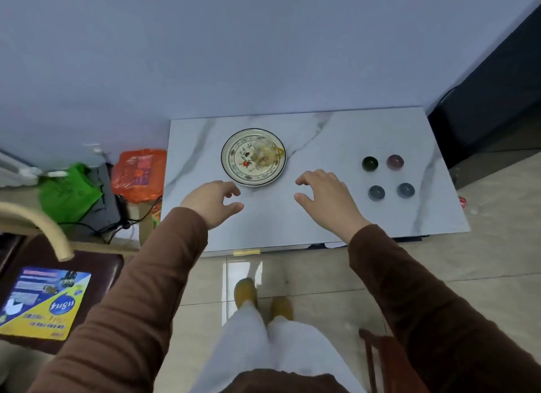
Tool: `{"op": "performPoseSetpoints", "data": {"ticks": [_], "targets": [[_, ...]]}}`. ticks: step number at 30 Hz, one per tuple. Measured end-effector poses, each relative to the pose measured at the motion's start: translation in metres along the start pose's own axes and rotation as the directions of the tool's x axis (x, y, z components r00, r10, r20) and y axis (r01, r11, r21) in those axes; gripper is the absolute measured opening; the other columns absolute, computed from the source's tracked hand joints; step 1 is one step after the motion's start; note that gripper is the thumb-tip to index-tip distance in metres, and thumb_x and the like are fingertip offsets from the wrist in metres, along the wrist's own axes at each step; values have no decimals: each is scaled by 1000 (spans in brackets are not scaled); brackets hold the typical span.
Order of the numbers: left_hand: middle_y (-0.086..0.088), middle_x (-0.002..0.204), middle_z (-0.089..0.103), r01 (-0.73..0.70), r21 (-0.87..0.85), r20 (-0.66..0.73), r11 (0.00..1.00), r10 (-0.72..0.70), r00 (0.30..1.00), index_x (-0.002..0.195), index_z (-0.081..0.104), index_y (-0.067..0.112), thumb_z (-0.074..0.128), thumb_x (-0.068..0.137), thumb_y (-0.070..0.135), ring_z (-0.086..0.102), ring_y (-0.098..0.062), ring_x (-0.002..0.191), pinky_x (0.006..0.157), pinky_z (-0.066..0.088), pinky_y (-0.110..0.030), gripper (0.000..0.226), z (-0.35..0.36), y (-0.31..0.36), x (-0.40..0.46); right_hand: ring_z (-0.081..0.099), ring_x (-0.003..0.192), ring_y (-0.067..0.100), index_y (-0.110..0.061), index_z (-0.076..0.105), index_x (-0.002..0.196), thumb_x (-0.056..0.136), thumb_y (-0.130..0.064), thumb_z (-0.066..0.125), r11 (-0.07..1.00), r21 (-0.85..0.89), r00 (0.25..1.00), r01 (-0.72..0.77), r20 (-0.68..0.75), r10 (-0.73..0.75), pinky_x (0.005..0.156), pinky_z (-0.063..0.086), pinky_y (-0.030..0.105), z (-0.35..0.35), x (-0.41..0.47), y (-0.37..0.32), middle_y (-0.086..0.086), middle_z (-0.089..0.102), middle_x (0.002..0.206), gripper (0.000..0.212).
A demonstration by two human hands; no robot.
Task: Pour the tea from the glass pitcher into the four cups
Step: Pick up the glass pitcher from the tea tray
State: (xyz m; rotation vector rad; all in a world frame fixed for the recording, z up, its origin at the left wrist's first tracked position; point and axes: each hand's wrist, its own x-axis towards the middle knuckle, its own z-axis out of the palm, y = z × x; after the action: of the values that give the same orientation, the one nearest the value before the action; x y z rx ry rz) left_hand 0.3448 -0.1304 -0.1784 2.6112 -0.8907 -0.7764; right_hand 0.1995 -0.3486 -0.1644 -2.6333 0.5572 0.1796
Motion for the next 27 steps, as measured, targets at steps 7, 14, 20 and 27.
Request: {"op": "performPoseSetpoints", "data": {"ticks": [7, 14, 20, 27], "targets": [[1, 115, 61, 12, -12, 28, 1000, -11, 1000, 118, 61, 26, 60, 88, 43, 58, -20, 104, 90, 49, -37, 35, -8, -36, 81, 55, 111, 23, -18, 52, 130, 95, -33, 54, 994, 74, 997, -84, 6, 83, 95, 45, 41, 25, 83, 4, 3, 61, 121, 38], [-2, 115, 63, 40, -15, 13, 999, -40, 999, 118, 62, 23, 61, 86, 39, 58, -24, 105, 89, 49, -39, 35, 4, -48, 164, 55, 115, 26, -13, 49, 137, 96, -26, 52, 971, 172, 983, -167, 108, 150, 99, 45, 41, 62, 163, 32, 9, 53, 132, 43], [-3, 122, 61, 122, 5, 29, 993, -122, 992, 121, 61, 25, 60, 87, 39, 55, -26, 114, 92, 48, -42, 37, 35, -57, 237, 59, 109, 29, -9, 50, 135, 98, -22, 49, 959, 198, 969, -205, 182, 170, 96, 43, 35, 99, 245, 72, 13, 50, 134, 40], [-5, 124, 60, 196, 14, 82, 980, -197, 977, 122, 59, 26, 59, 87, 34, 52, -26, 119, 93, 47, -41, 37, 80, -80, 305, 53, 121, 29, -10, 47, 137, 101, -20, 44, 951, 213, 946, -222, 283, 157, 101, 41, 36, 154, 318, 101, 13, 45, 140, 38]]}}
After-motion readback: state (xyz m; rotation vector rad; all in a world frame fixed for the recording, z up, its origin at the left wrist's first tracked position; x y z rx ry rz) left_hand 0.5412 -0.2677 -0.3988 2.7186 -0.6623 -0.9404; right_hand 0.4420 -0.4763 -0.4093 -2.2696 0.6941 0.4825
